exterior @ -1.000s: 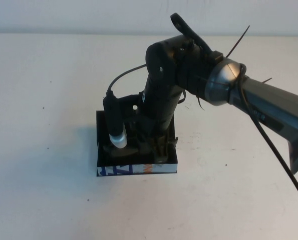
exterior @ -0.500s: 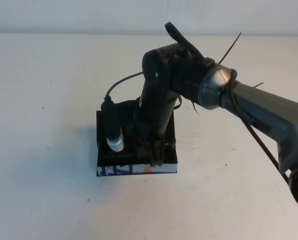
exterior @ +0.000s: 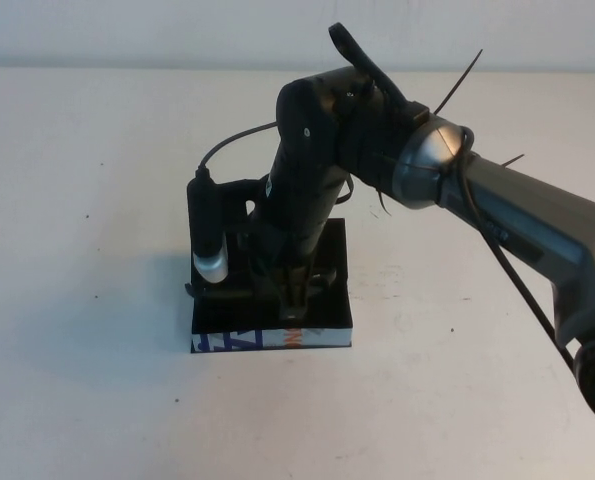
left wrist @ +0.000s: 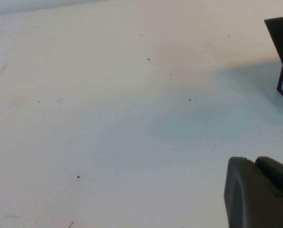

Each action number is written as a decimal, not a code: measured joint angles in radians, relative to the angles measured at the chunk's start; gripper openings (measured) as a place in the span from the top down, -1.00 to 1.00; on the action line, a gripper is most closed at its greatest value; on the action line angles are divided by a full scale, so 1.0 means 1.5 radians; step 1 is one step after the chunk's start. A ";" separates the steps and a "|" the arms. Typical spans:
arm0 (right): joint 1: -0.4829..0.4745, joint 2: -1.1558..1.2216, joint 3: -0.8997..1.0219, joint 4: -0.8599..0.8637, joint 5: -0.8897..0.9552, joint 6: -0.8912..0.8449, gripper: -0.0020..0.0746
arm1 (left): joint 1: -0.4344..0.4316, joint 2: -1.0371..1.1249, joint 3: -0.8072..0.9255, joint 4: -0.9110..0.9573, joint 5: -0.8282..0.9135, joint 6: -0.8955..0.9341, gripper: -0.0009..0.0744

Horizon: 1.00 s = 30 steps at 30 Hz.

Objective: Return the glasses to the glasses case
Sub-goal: Place the glasses in the glasses case

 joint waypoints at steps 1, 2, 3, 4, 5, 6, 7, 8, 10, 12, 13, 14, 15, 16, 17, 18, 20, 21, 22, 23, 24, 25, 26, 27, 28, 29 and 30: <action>0.000 0.000 0.000 0.000 0.000 0.007 0.93 | 0.000 0.000 0.000 0.000 0.000 0.000 0.98; 0.000 0.000 0.000 -0.002 0.000 0.014 0.93 | 0.000 0.000 0.000 0.000 0.000 0.000 0.98; 0.000 0.000 0.000 -0.005 0.000 0.019 0.93 | 0.000 0.000 0.000 0.000 0.000 0.000 0.98; 0.000 0.000 0.000 -0.007 0.000 0.025 0.93 | 0.000 0.000 0.000 0.000 0.000 0.000 0.98; 0.000 0.000 0.000 -0.010 0.000 0.028 0.93 | 0.000 0.000 0.000 0.000 0.000 0.000 0.98; 0.000 0.000 0.000 -0.013 0.000 0.031 0.93 | 0.000 0.000 0.000 0.000 0.000 0.000 0.98; 0.000 0.000 0.000 -0.014 0.000 0.034 0.93 | 0.000 0.000 0.000 0.000 0.000 0.000 0.98; 0.000 0.000 0.000 -0.014 0.000 0.036 0.93 | 0.000 0.000 0.000 0.000 0.000 0.000 0.98; 0.000 0.000 0.010 -0.014 0.000 0.039 0.93 | 0.000 0.000 0.000 0.000 0.000 0.000 0.98; 0.000 0.000 0.027 -0.015 0.000 0.039 0.93 | 0.000 0.000 0.000 0.000 0.000 0.000 0.98; 0.000 0.000 0.033 -0.016 0.000 0.039 0.93 | 0.000 0.000 0.000 0.000 0.000 0.000 0.98; 0.000 0.001 0.037 -0.016 0.000 0.039 0.93 | 0.000 0.000 0.000 0.000 0.000 0.000 0.98; 0.000 0.001 0.040 -0.016 0.000 0.039 0.93 | 0.000 0.000 0.000 0.000 0.000 0.000 0.98; 0.000 0.001 0.040 -0.016 0.000 0.037 0.93 | 0.000 0.000 0.000 0.000 0.000 0.000 0.98; 0.000 0.001 0.040 -0.015 0.000 0.035 0.93 | 0.000 0.000 0.000 0.000 0.000 0.000 0.98; 0.000 0.001 0.040 -0.015 0.000 0.033 0.93 | 0.000 0.000 0.000 0.000 0.000 0.000 0.98; 0.000 0.001 0.040 -0.015 0.000 0.031 0.93 | 0.000 0.000 0.000 0.000 0.000 0.000 0.98; 0.000 0.002 0.040 -0.014 0.000 0.031 0.93 | 0.000 0.000 0.000 0.000 0.000 0.000 0.98; 0.000 0.004 0.040 -0.012 0.000 0.030 0.93 | 0.000 0.000 0.000 0.000 0.000 0.000 0.98; 0.000 0.007 0.040 -0.011 0.000 0.030 0.93 | 0.000 0.000 0.000 0.000 0.000 0.000 0.98; 0.000 0.010 0.040 -0.007 0.000 0.029 0.93 | 0.000 0.000 0.000 0.000 0.000 0.000 0.98; 0.000 0.015 0.040 -0.002 0.000 0.029 0.93 | 0.000 0.000 0.000 0.000 0.000 0.000 0.98; 0.000 0.017 0.040 0.004 0.000 0.029 0.93 | 0.000 0.000 0.000 0.000 0.000 0.000 0.98; 0.000 0.019 0.040 0.005 -0.001 0.029 0.93 | 0.000 0.000 0.000 0.000 0.000 0.000 0.98; 0.000 0.019 0.040 0.008 -0.001 0.029 0.91 | 0.000 0.000 0.000 0.000 0.000 0.000 0.98; 0.000 0.019 0.040 0.009 -0.003 0.029 0.89 | 0.000 0.000 0.000 0.000 0.000 0.000 0.98; 0.000 0.020 0.040 0.009 -0.003 0.029 0.84 | 0.000 0.000 0.000 0.000 0.000 0.000 0.98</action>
